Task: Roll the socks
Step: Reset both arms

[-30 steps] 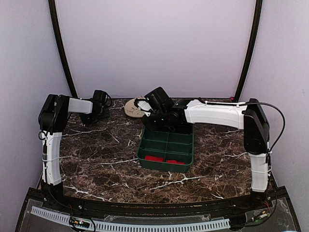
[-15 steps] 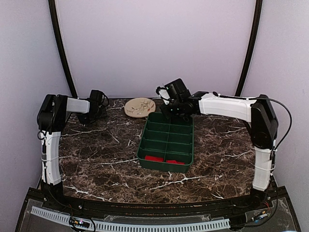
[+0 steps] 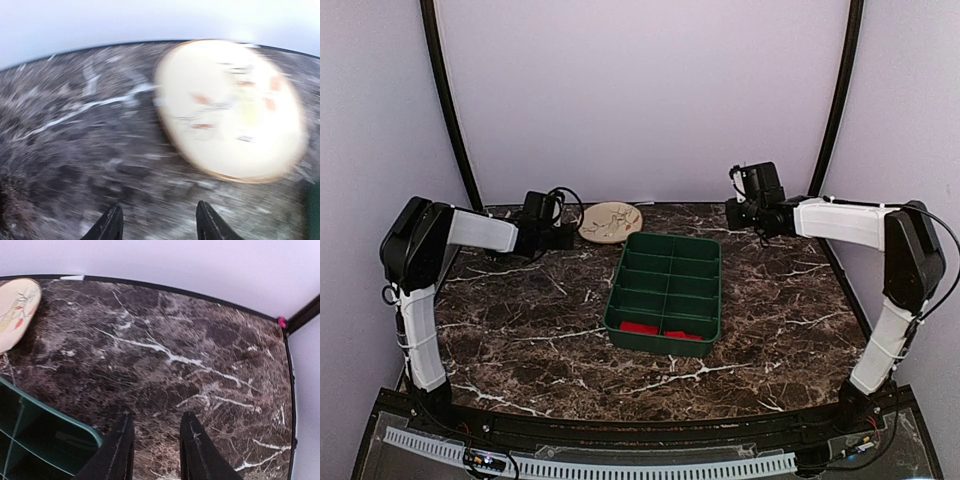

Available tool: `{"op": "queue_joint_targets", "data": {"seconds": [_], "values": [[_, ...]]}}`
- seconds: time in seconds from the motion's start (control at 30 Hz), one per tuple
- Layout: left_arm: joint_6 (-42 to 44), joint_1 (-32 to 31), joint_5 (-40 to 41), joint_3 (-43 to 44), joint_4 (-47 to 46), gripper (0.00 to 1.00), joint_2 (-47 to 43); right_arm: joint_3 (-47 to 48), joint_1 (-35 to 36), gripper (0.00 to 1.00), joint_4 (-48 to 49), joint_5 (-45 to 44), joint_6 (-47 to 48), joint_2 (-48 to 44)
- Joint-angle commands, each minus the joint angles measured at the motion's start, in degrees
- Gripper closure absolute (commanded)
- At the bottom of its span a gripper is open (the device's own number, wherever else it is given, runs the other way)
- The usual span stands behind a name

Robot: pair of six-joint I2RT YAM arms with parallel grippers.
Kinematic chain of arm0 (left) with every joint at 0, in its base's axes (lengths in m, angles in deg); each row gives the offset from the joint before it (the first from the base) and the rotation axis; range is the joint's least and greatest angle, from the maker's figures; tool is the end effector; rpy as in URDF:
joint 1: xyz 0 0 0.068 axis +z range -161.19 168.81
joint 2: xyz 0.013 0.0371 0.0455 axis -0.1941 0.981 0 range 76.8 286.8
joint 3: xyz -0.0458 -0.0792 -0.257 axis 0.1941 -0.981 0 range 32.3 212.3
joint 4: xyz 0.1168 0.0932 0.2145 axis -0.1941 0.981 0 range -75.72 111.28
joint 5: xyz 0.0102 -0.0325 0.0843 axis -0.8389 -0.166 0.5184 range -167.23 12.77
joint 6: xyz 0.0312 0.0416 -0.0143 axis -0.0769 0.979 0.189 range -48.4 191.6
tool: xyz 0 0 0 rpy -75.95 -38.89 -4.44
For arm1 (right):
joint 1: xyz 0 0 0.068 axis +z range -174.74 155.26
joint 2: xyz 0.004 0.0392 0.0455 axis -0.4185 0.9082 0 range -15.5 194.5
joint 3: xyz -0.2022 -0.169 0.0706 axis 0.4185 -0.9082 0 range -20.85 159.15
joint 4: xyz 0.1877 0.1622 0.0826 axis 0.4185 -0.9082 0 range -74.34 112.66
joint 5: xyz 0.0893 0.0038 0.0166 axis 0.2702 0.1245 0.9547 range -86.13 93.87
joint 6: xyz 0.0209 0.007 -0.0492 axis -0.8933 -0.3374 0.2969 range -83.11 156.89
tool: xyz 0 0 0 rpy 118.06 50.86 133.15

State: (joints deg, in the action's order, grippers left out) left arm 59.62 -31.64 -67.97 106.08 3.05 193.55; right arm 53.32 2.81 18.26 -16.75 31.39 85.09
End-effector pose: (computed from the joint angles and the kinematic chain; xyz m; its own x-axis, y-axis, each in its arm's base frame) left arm 0.4253 -0.1525 0.1688 -0.5272 -0.0222 -0.8494 0.1094 0.9896 -0.0938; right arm 0.3666 0.1770 0.2627 -0.4680 -0.1429 -0.8721 -0.1205 0.9879 -0.0973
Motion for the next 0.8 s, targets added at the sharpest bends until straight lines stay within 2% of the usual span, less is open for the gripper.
{"op": "queue_joint_targets", "data": {"seconds": [0.0, 0.13, 0.33, 0.63, 0.77], "values": [[7.8, -3.1, -1.2, -11.1, -18.4, 0.47, -11.9, -6.1, -5.0, 0.69, 7.1, -0.4, -4.1, -4.3], [11.9, -4.1, -2.5, -20.8, -29.1, 0.46, -18.7, -11.9, -9.0, 0.68, 10.7, 1.4, -7.8, -7.0], [16.1, -4.3, 0.6, -28.3, -32.8, 0.45, -25.4, -17.1, -9.9, 0.68, 14.4, -0.6, -10.3, -8.5], [17.9, -4.3, 1.6, -30.6, -34.1, 0.44, -27.4, -25.2, -9.9, 0.67, 21.8, -0.2, -10.8, -12.8], [17.6, -4.2, 0.5, -30.0, -33.8, 0.44, -26.9, -25.9, -9.9, 0.67, 21.4, -1.3, -10.4, -13.1]]}}
